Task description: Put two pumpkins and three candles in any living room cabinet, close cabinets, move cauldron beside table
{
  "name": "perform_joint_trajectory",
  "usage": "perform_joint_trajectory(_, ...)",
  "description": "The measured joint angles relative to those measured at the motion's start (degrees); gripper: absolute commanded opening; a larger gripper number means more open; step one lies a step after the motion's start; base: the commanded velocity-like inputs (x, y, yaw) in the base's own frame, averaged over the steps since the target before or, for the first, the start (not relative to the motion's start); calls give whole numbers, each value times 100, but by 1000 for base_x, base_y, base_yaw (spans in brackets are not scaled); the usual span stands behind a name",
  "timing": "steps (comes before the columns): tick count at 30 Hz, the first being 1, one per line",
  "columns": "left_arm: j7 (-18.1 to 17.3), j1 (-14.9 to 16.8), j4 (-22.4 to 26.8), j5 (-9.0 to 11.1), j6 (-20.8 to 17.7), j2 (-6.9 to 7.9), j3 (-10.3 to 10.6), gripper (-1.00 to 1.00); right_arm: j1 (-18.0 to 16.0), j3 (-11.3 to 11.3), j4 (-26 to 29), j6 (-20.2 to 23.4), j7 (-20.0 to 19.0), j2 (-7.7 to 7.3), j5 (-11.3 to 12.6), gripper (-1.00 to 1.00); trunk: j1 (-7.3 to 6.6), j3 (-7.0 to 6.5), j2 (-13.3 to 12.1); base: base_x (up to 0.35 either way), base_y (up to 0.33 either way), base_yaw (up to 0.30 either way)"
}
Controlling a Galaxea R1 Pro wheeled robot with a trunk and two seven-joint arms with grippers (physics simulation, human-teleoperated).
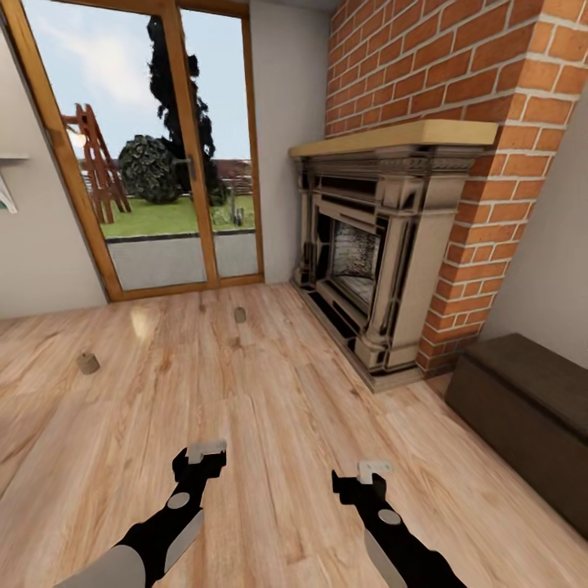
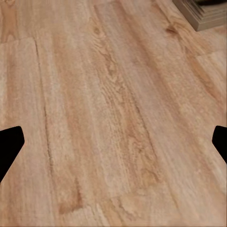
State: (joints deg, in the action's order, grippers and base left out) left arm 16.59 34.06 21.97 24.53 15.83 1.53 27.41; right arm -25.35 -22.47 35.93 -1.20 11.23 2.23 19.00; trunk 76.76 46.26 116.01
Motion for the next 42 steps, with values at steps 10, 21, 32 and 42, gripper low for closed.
perform_joint_trajectory(10,-1,1,-4,-4,-8,-1,1,100,1,-6,-1,-4,0,-8,0,100,-1,-7,0,290,88,-80)
perform_joint_trajectory(21,-1,2,-5,-4,0,-1,2,100,9,0,-6,-7,-14,-30,5,100,0,-53,0,275,125,-256)
perform_joint_trajectory(32,-2,1,-5,-4,18,-1,5,100,19,146,-49,-174,-22,-41,9,100,2,-107,0,47,30,-268)
perform_joint_trajectory(42,-2,1,-5,-4,18,-1,5,100,20,202,-68,-182,-23,-44,16,100,2,-157,0,1,1,-268)
